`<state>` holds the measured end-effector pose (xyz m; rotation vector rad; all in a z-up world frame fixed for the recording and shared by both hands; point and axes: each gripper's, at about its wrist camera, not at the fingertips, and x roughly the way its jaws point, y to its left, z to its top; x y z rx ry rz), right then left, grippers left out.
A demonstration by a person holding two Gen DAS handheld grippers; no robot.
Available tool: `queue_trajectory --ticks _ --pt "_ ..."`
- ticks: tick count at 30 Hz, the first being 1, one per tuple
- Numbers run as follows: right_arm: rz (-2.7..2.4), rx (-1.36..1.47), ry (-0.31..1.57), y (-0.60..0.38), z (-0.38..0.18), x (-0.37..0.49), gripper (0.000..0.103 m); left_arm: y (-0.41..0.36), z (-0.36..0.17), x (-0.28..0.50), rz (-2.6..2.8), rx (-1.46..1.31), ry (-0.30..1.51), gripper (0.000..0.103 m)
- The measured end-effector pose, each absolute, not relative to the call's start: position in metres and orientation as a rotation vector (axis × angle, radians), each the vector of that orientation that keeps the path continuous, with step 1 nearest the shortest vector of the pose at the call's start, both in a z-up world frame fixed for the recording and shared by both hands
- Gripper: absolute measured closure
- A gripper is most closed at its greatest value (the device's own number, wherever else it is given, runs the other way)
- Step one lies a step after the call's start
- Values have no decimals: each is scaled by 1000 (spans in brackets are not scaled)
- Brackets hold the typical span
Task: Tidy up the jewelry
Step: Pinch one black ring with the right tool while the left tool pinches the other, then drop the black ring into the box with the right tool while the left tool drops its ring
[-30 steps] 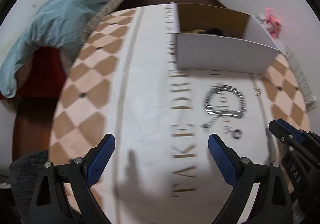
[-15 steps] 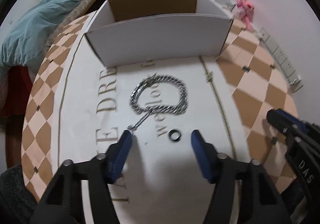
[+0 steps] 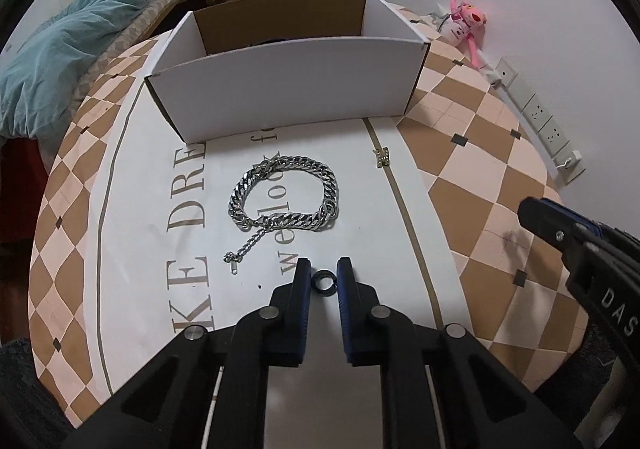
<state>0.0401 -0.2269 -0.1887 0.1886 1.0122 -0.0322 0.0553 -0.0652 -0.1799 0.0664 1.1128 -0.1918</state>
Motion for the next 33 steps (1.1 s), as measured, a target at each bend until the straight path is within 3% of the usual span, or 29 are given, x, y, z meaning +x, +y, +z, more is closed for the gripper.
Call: queue_trajectory --ticks 7,13,22,29,30,32,33 --pt "45 230 972 -219 -154 59 90 -49 -132 68 -225 -26 1065 93" --pt "162 238 966 -204 -121 125 90 -27 -88 131 -251 -96 1049 93" --pt "221 159 1126 -176 -133 241 90 -1 -104 229 -228 -100 1168 92" --pt "221 114 1226 -169 -144 271 88 5 -108 256 -184 -103 1221 91" --pt "215 113 1224 -170 -143 272 84 6 -106 258 -171 -100 1218 88" --pt "212 115 1214 -173 -140 273 76 7 -100 261 -155 -92 1202 73" --pt "209 119 1208 -174 -137 272 73 9 -97 261 -144 -90 1190 60"
